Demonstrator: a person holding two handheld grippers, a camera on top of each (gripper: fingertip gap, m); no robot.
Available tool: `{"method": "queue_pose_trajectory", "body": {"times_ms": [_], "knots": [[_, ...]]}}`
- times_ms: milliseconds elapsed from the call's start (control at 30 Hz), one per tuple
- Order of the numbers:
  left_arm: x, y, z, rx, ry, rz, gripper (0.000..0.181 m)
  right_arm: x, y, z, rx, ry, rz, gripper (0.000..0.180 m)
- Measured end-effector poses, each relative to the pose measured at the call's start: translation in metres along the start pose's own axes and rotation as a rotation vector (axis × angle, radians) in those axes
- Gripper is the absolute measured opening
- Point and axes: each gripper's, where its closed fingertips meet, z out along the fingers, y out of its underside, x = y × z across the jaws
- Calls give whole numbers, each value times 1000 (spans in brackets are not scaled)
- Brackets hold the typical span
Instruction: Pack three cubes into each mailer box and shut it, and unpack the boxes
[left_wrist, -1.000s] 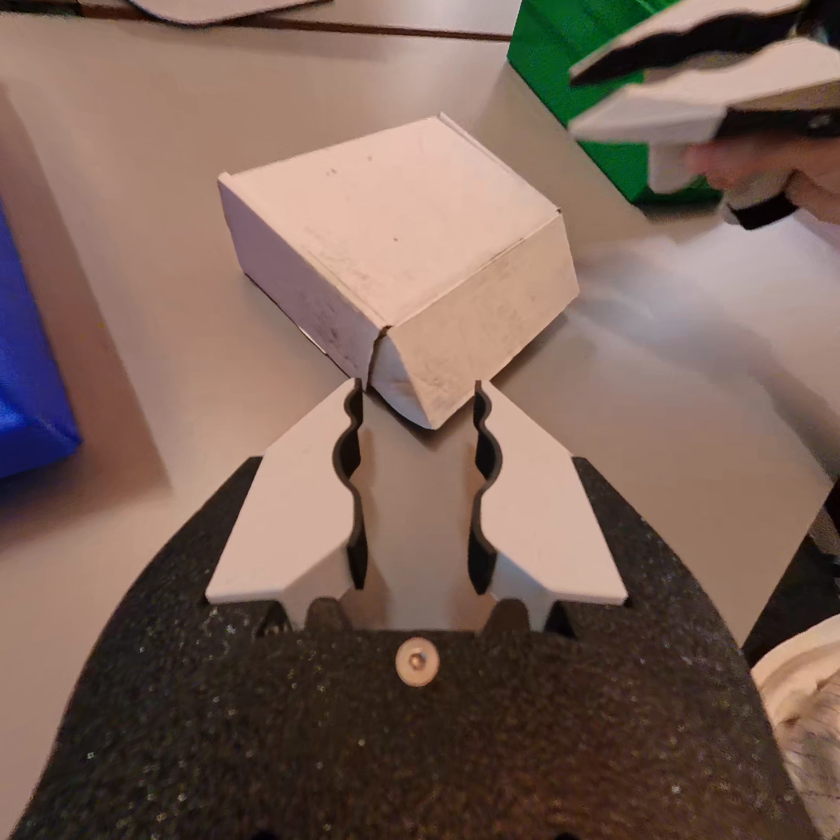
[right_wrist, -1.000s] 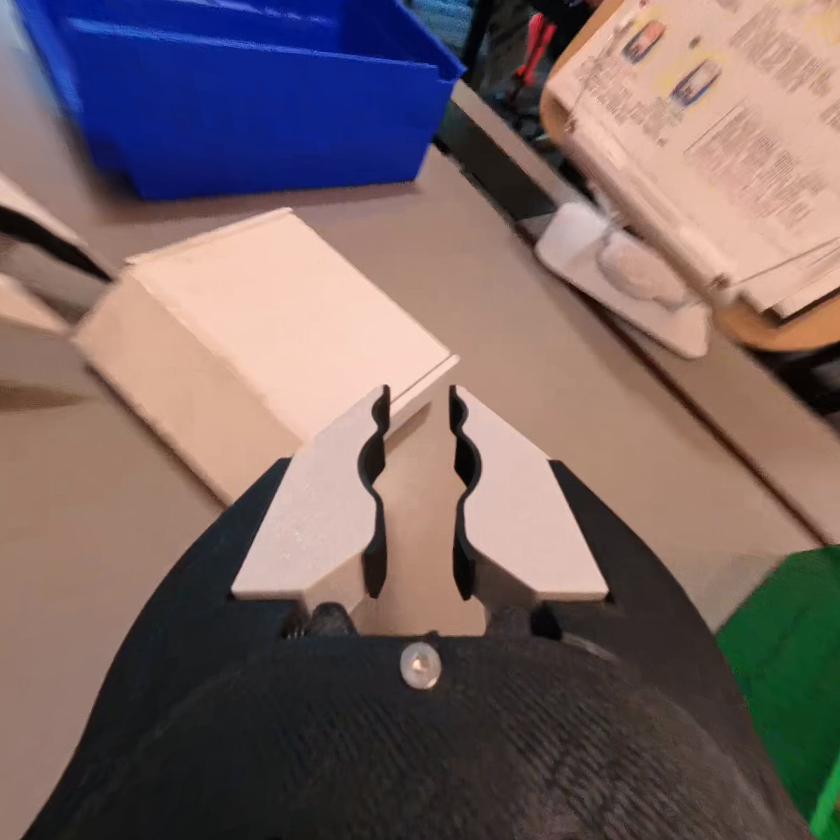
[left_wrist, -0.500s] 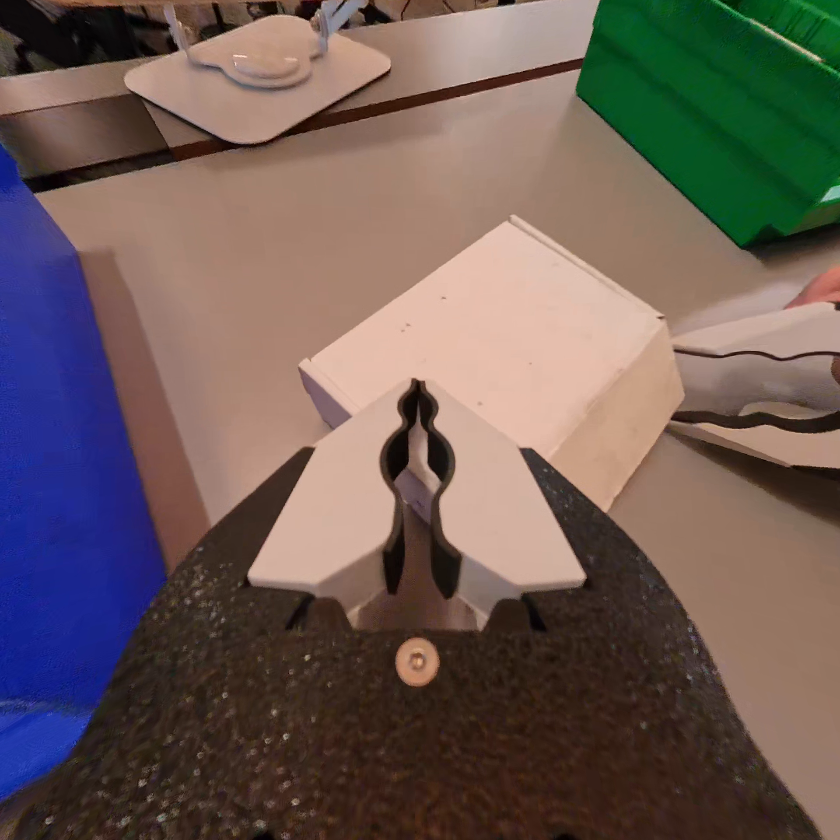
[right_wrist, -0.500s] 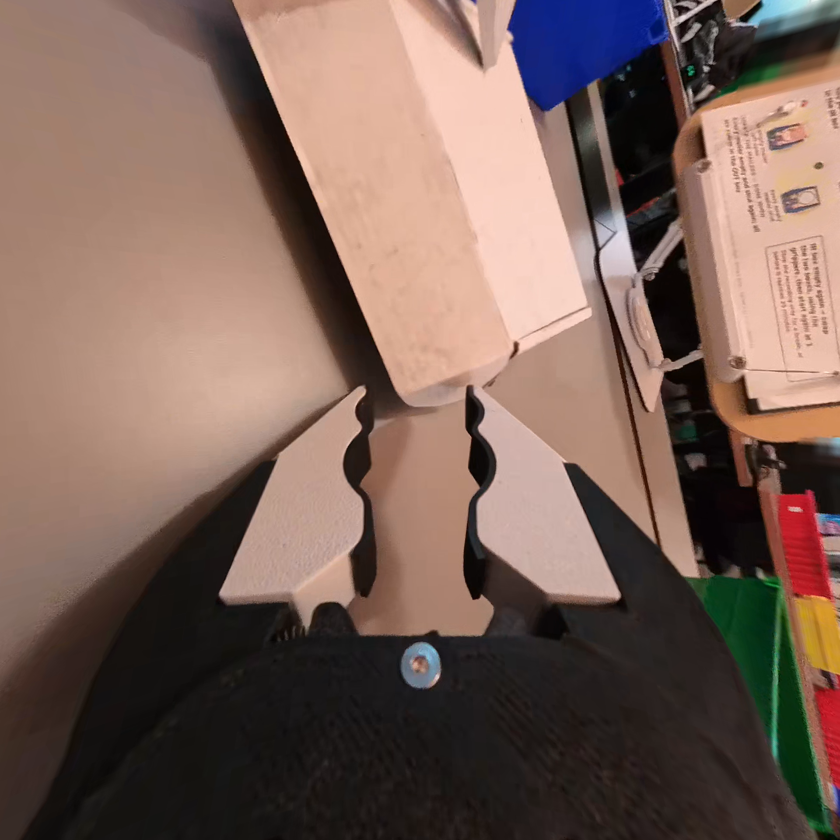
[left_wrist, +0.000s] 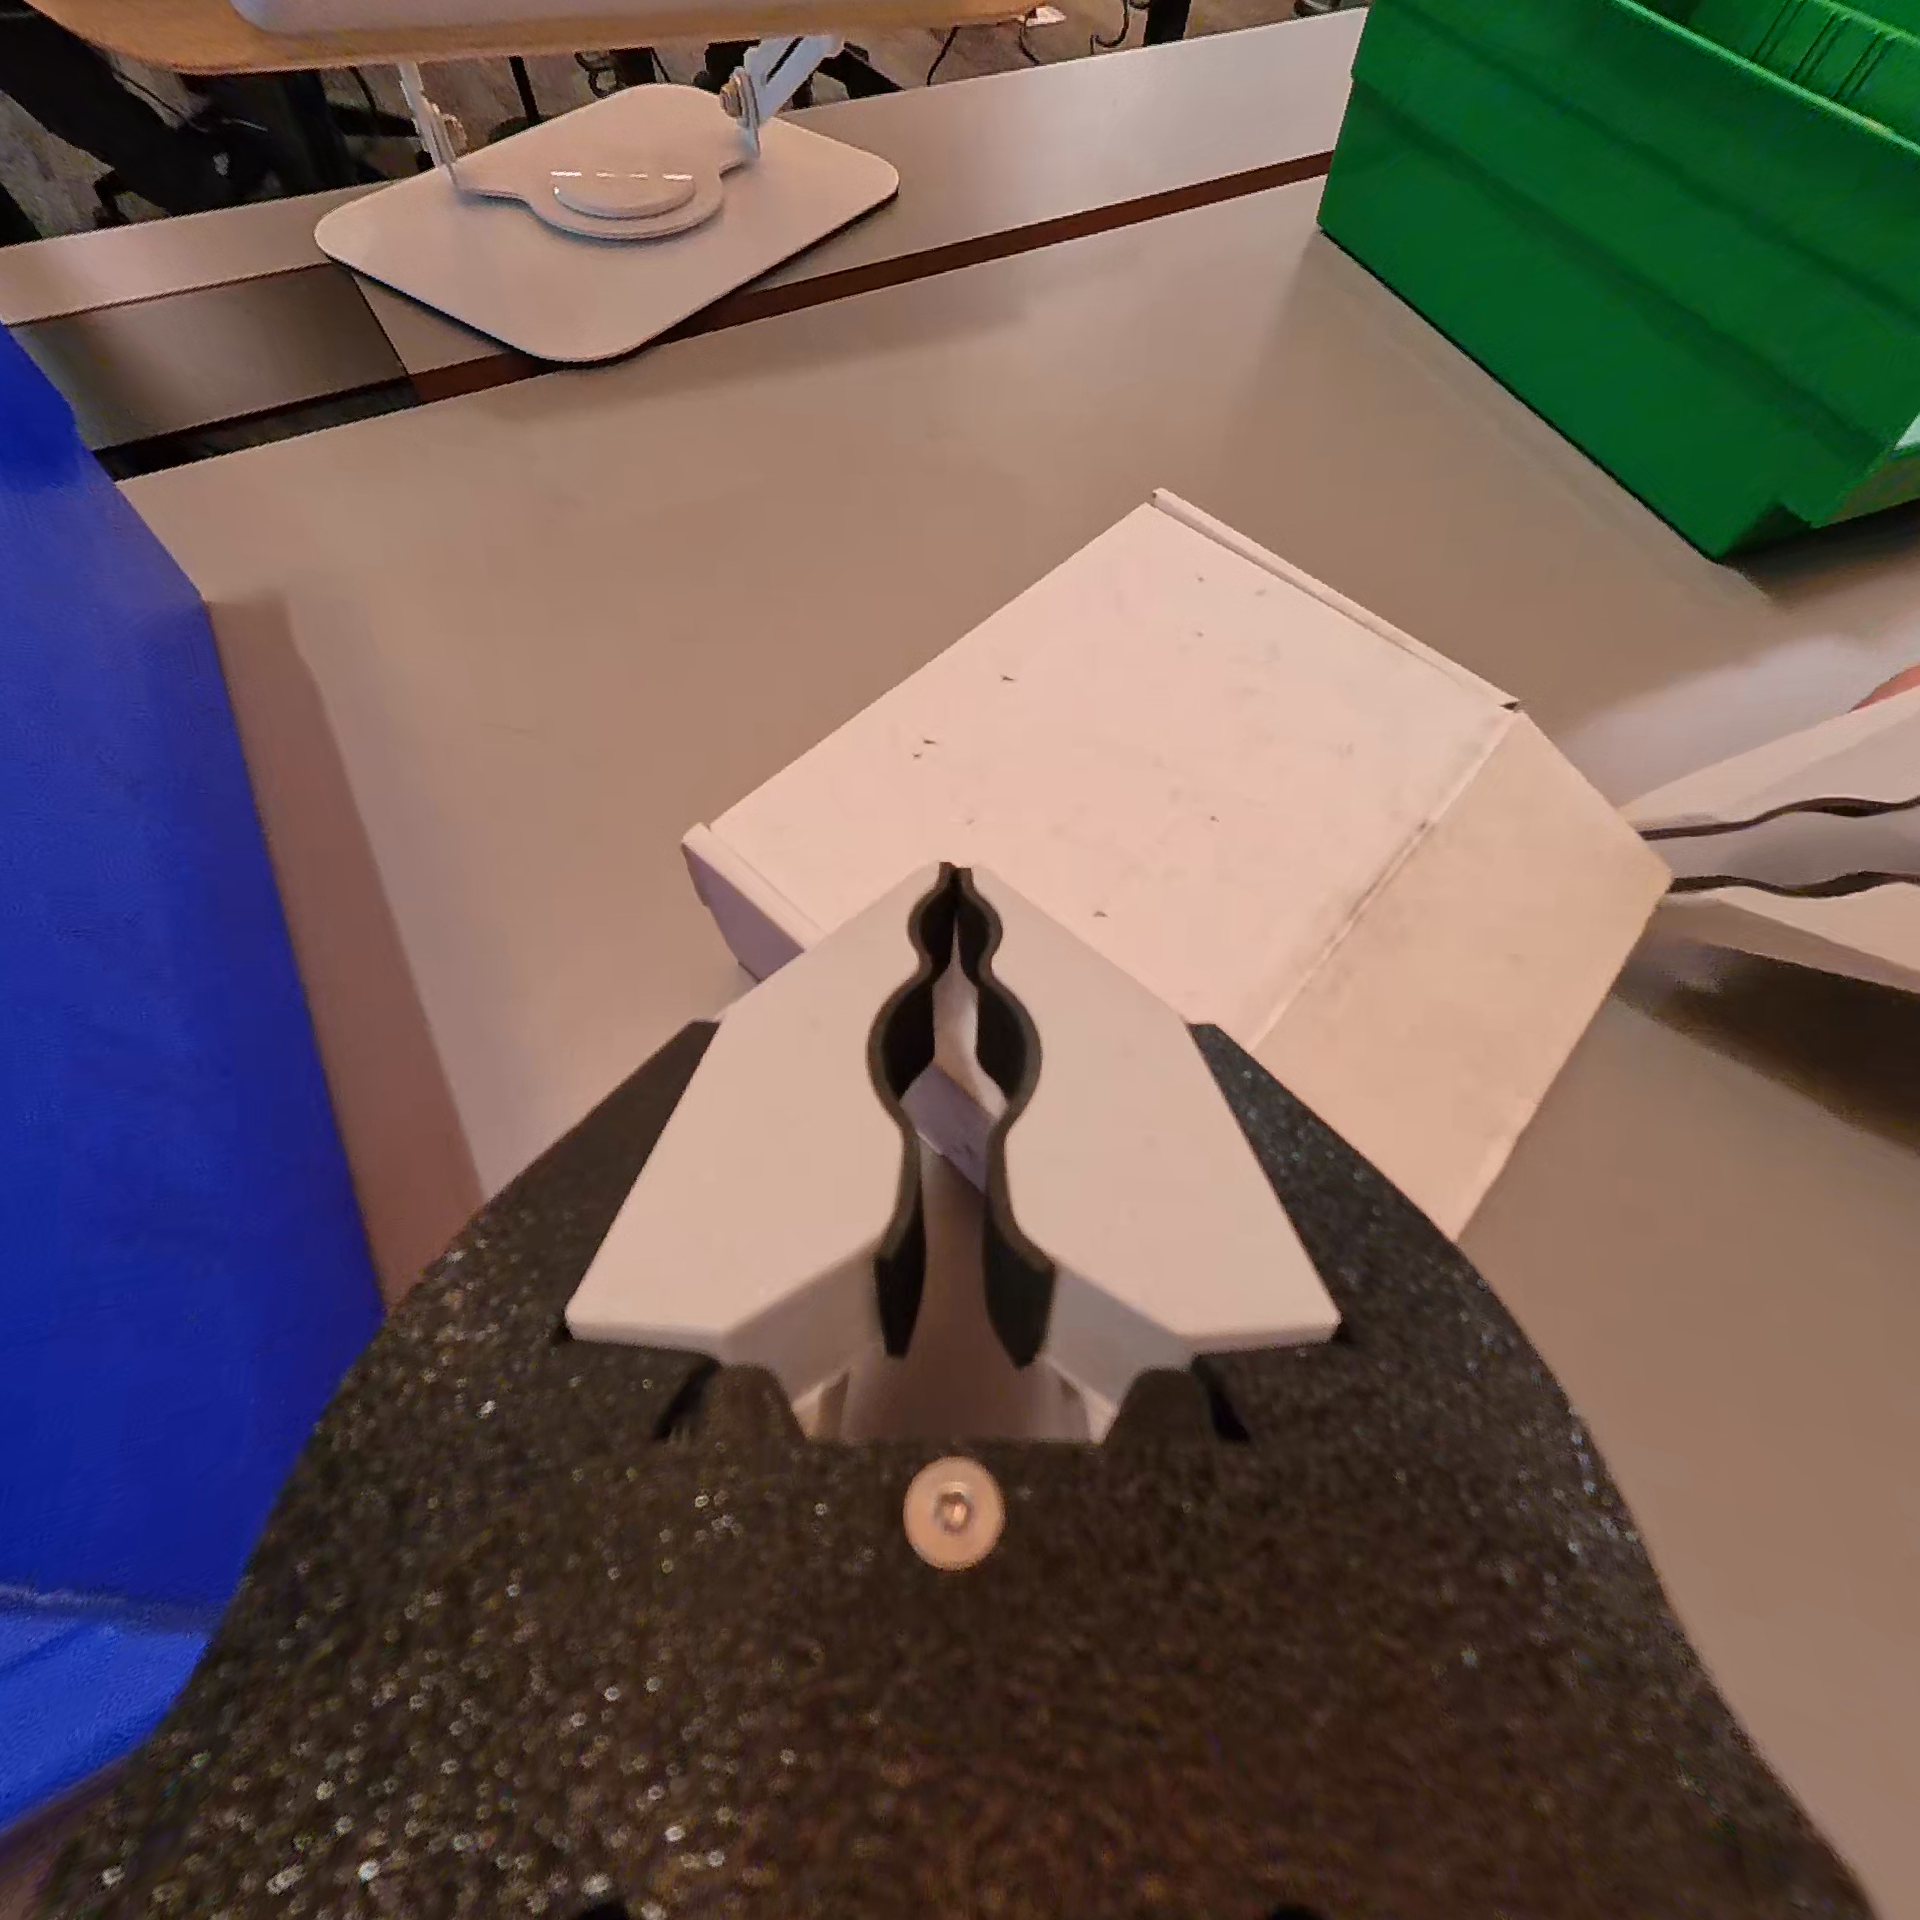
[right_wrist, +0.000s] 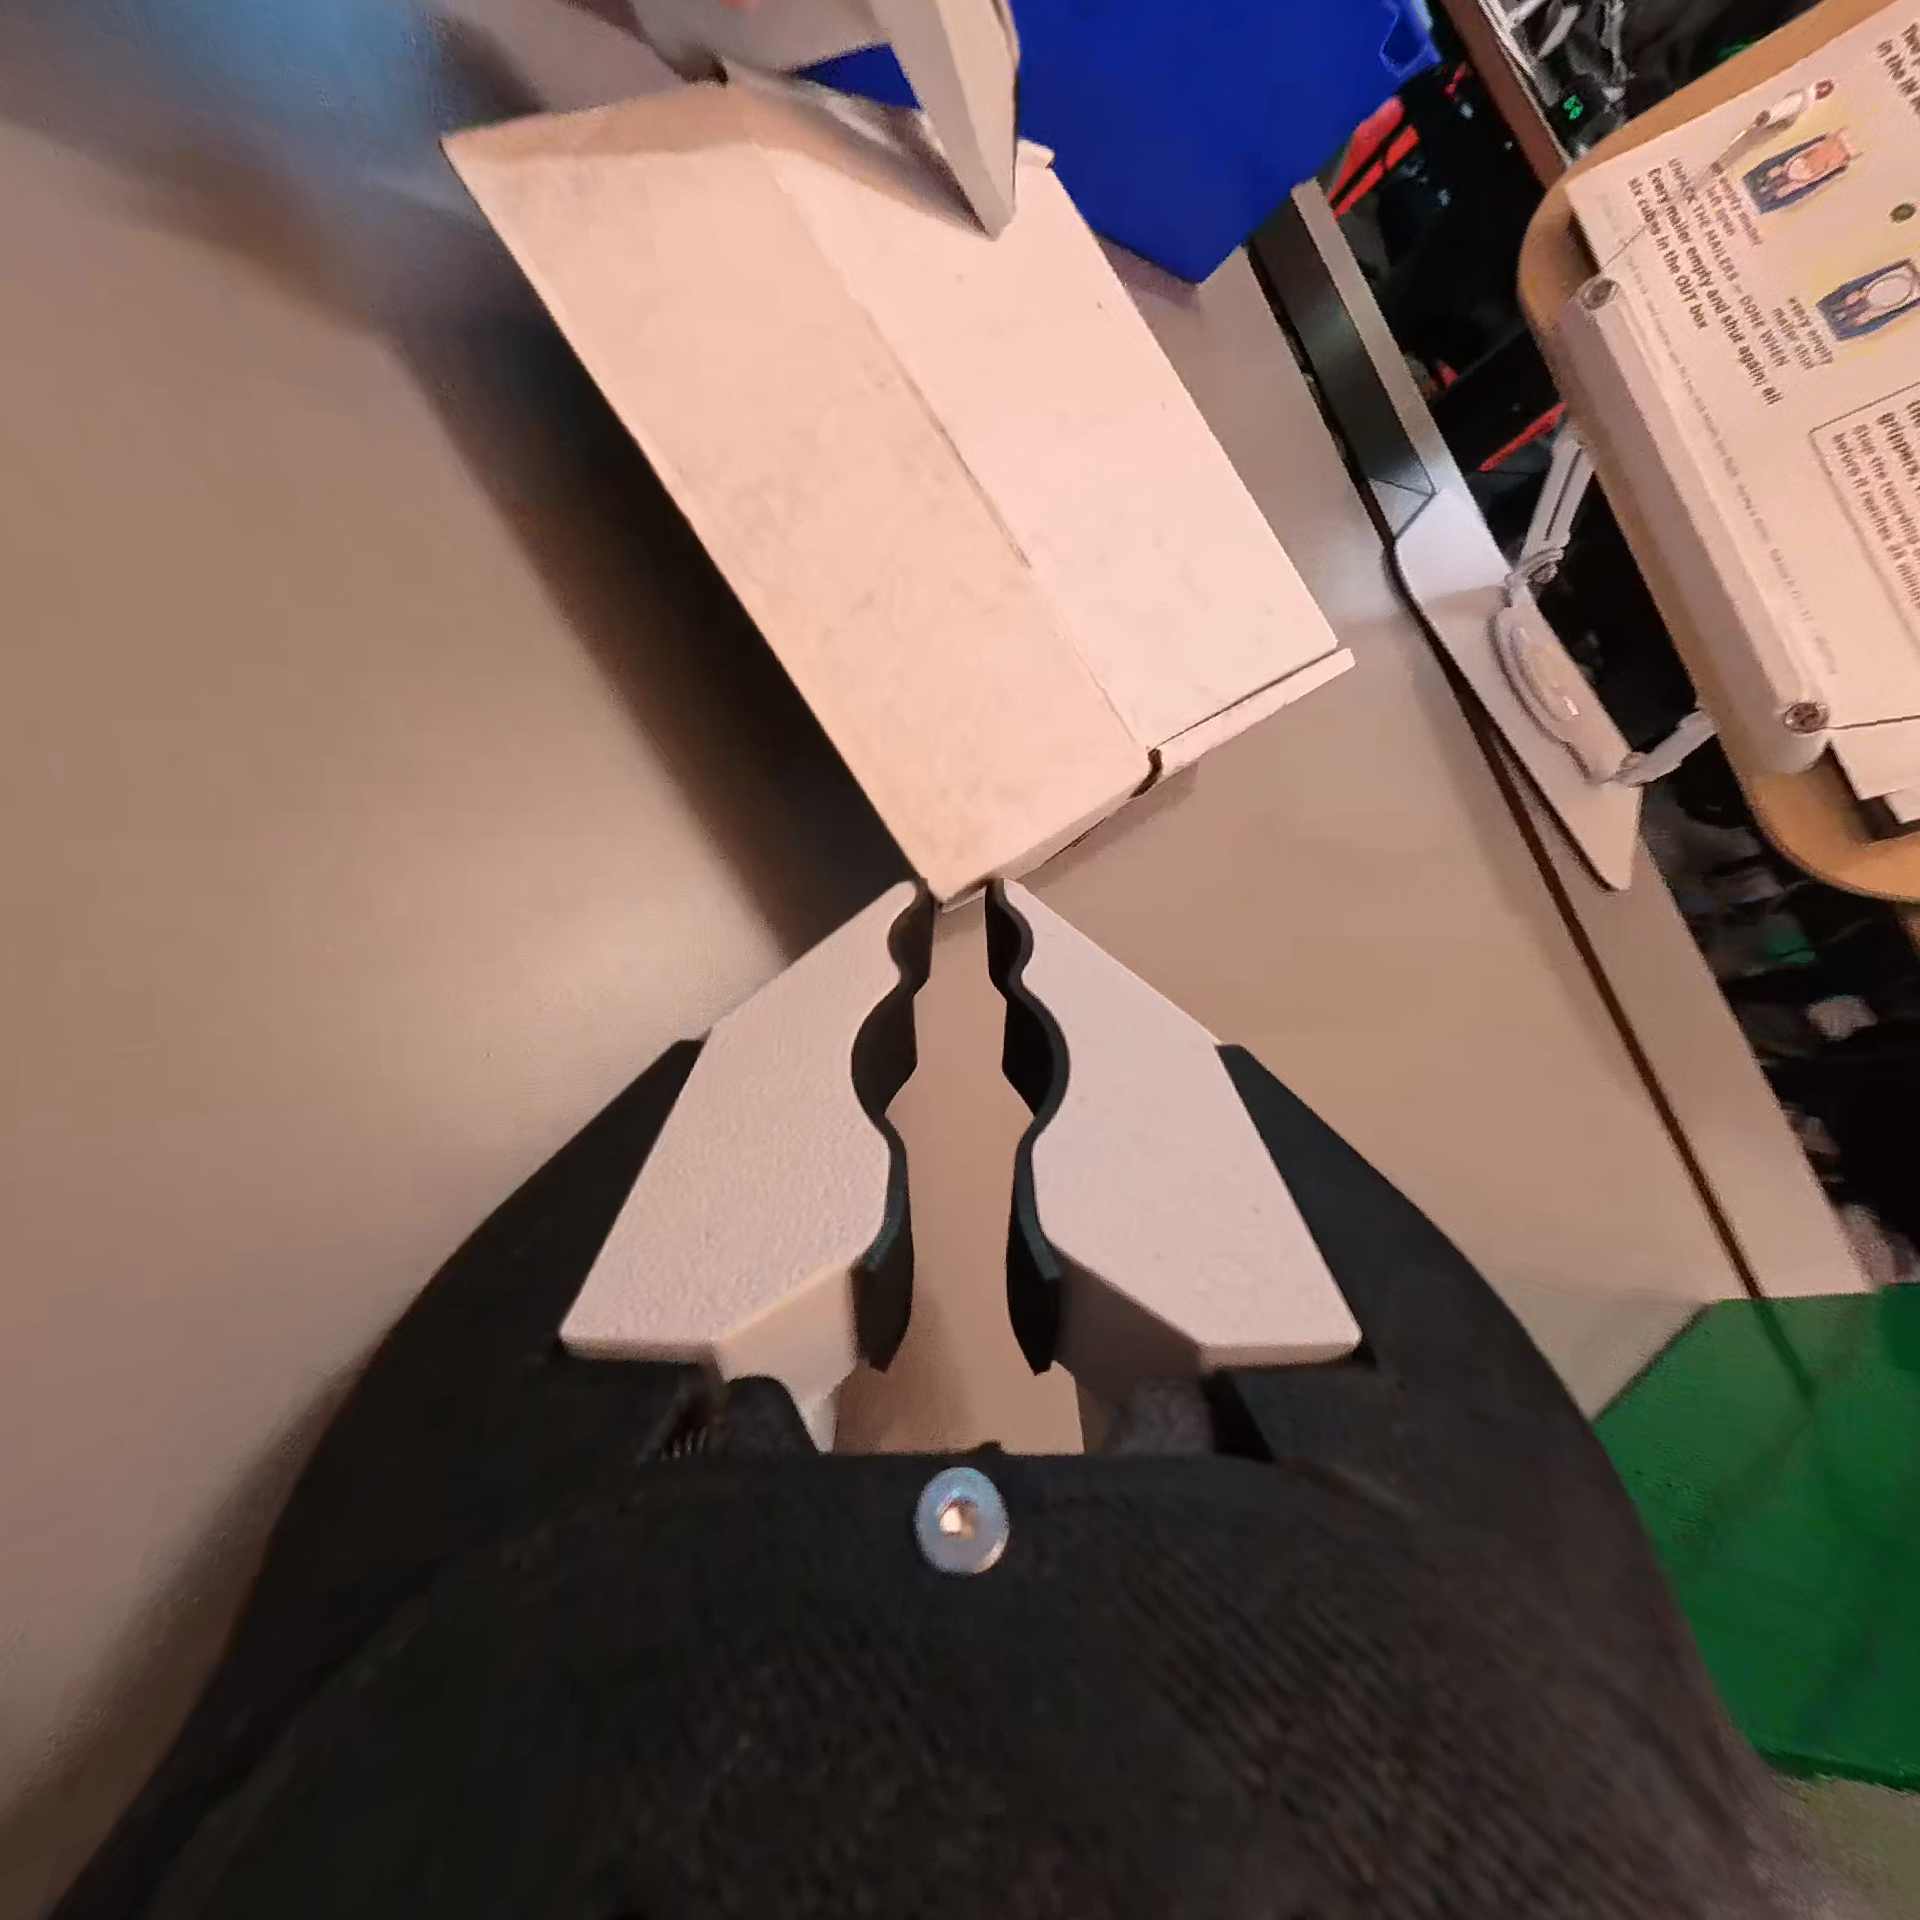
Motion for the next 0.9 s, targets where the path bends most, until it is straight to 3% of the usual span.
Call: {"method": "queue_pose_trajectory", "body": {"times_ms": [133,233,333,500,633,733,800,900], "knots": [[0,0,0,10,1,-9,0,0,-4,-4,57,-76,111,6],[-1,-1,1,24,-13,3,0,5,5,3,-11,4,-18,4],[-1,-1,1,29,-13,10,0,2,9,9,-42,1,-70,32],[1,0,-2,39,21,28,0,9,-9,-15,130,-89,85,50],[-1,-13,-26,148,40,-13,34,38,-29,-33,311,-140,332,67],[12,-5,-43,137,180,-115,52,49,-24,-21,296,-243,445,88],[14,11,-52,60,204,-174,48,58,-13,-4,219,-240,464,96],[31,29,-69,25,248,-146,26,57,-19,6,215,-252,443,93]]}}
